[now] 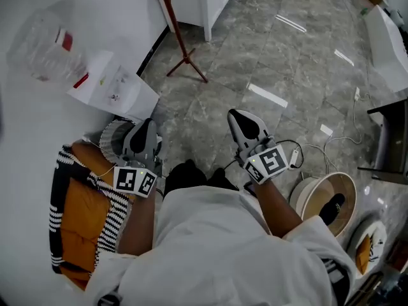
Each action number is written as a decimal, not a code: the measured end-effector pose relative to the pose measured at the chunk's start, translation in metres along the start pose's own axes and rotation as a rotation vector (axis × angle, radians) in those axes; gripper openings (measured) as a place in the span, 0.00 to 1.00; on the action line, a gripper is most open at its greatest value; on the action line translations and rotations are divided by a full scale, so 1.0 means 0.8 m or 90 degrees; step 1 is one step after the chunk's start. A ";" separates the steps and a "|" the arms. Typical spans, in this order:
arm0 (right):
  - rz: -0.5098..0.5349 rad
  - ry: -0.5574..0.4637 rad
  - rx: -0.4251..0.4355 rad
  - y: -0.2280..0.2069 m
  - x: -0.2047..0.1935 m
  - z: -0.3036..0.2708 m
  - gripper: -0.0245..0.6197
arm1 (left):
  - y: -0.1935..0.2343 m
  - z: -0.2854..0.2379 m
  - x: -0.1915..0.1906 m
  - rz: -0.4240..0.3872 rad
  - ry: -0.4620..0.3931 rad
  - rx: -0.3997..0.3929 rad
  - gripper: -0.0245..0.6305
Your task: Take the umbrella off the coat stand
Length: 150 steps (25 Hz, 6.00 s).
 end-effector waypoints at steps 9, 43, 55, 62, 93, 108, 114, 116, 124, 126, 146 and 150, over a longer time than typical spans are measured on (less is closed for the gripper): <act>0.000 0.017 0.015 -0.035 -0.005 -0.072 0.06 | 0.050 -0.044 -0.001 0.046 -0.017 -0.015 0.06; 0.039 -0.014 0.170 -0.132 0.106 -0.469 0.06 | 0.331 -0.353 0.098 0.058 -0.074 -0.069 0.06; 0.042 -0.053 0.246 -0.267 0.175 -0.593 0.06 | 0.392 -0.488 0.148 0.031 -0.078 0.030 0.06; 0.045 -0.066 0.349 -0.298 0.228 -0.648 0.07 | 0.420 -0.535 0.188 0.001 -0.078 0.097 0.06; 0.099 0.133 0.292 -0.225 0.216 -0.816 0.43 | 0.549 -0.610 0.227 0.020 -0.098 -0.058 0.06; 0.099 0.139 0.289 -0.223 0.216 -0.831 0.41 | 0.560 -0.600 0.213 0.045 -0.095 -0.057 0.06; 0.073 0.102 0.315 -0.218 0.237 -0.827 0.40 | 0.562 -0.602 0.220 0.033 -0.100 -0.054 0.06; 0.071 0.097 0.319 -0.218 0.238 -0.826 0.40 | 0.563 -0.601 0.225 0.030 -0.104 -0.051 0.06; 0.069 0.076 0.369 -0.201 0.250 -0.818 0.39 | 0.562 -0.591 0.228 0.021 -0.112 -0.049 0.06; 0.073 0.069 0.375 -0.197 0.255 -0.816 0.38 | 0.560 -0.590 0.229 0.021 -0.112 -0.051 0.06; 0.092 -0.022 0.418 -0.175 0.330 -0.802 0.38 | 0.548 -0.573 0.241 0.010 -0.126 -0.057 0.06; 0.102 -0.032 0.428 -0.167 0.338 -0.800 0.38 | 0.549 -0.570 0.242 0.011 -0.128 -0.055 0.06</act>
Point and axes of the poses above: the fingertips, and each gripper's own axes: z backward along the fingers, y to its left, x out of its top, the point moved 1 cm from there along z, backward along the fingers, and after that the axes turned 1 degree about -y, right-handed, at the moved point
